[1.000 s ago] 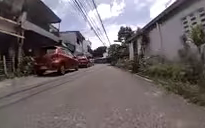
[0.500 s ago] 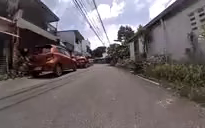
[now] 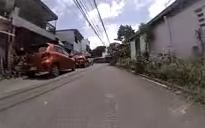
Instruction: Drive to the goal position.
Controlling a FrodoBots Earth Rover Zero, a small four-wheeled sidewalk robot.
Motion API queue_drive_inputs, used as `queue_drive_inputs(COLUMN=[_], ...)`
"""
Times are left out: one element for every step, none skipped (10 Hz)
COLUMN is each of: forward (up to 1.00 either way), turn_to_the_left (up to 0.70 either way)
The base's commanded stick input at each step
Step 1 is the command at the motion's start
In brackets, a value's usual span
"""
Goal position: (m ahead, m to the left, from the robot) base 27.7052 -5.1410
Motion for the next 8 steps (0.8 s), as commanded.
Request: queue_drive_inputs(forward=[0.70,0.70,0.70,0.70,0.70,0.70,0.70,0.70], turn_to_the_left=[0.00,0.00,0.00,0.00,0.00,0.00,0.00,0.00])
